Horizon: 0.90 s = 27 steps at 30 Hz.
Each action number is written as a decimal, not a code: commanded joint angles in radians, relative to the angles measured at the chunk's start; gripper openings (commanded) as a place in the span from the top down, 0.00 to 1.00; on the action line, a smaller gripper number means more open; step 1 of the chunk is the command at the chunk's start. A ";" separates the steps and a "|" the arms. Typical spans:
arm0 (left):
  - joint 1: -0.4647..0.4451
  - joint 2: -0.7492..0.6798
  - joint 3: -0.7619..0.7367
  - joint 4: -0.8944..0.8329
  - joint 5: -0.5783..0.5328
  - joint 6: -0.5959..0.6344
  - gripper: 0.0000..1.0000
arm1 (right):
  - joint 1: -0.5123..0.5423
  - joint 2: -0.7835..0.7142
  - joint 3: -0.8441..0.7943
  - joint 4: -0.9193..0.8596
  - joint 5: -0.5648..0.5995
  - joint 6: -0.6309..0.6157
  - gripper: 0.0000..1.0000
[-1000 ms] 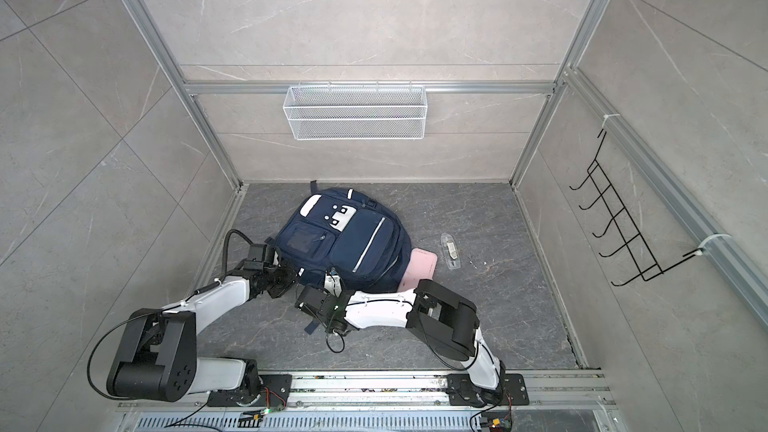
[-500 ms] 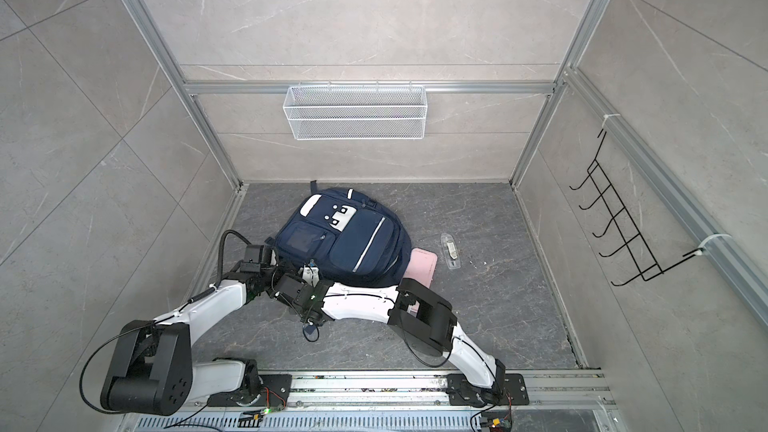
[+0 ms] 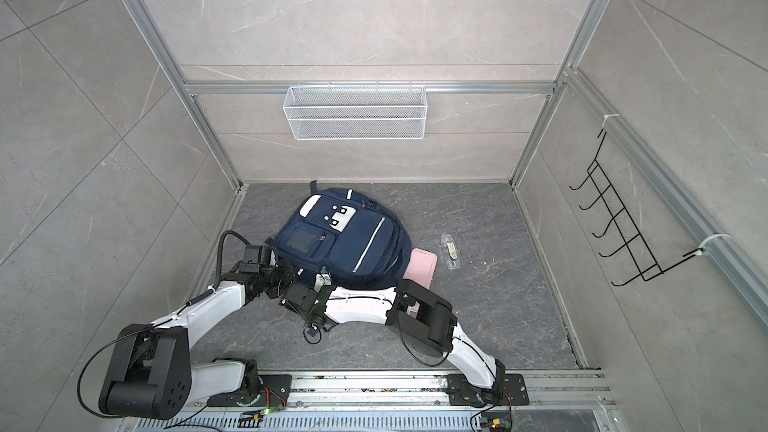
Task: Pack the student bag
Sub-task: 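Grip the backpack's near bottom edge with both grippers, then hold the backpack with the left gripper while the right gripper grasps the zipper pull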
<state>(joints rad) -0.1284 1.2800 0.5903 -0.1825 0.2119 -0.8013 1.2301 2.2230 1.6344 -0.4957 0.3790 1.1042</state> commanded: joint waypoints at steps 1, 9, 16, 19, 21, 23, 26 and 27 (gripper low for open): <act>0.005 -0.007 -0.006 -0.019 0.012 0.017 1.00 | -0.004 0.015 0.021 -0.013 -0.006 0.003 0.58; 0.004 0.005 -0.019 -0.016 0.015 0.022 1.00 | -0.021 0.090 0.129 -0.045 -0.035 -0.005 0.56; 0.005 -0.003 -0.023 -0.016 0.015 0.019 1.00 | -0.057 0.126 0.148 -0.067 -0.044 0.022 0.55; 0.006 -0.005 -0.017 -0.021 0.015 0.020 1.00 | -0.064 0.136 0.150 -0.067 -0.052 0.026 0.56; 0.005 -0.006 -0.015 -0.024 0.013 0.020 1.00 | -0.063 0.139 0.148 -0.063 -0.053 0.026 0.59; 0.005 -0.006 -0.010 -0.026 0.008 0.022 1.00 | -0.063 0.142 0.142 -0.054 -0.058 0.023 0.65; 0.005 -0.002 -0.006 -0.027 0.005 0.023 1.00 | -0.060 0.141 0.133 -0.053 -0.061 0.009 0.78; 0.004 0.003 -0.003 -0.028 0.002 0.024 1.00 | -0.057 0.137 0.128 -0.055 -0.060 0.005 0.82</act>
<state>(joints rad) -0.1284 1.2827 0.5770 -0.1764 0.2119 -0.8005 1.1702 2.3157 1.7805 -0.5087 0.3397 1.1076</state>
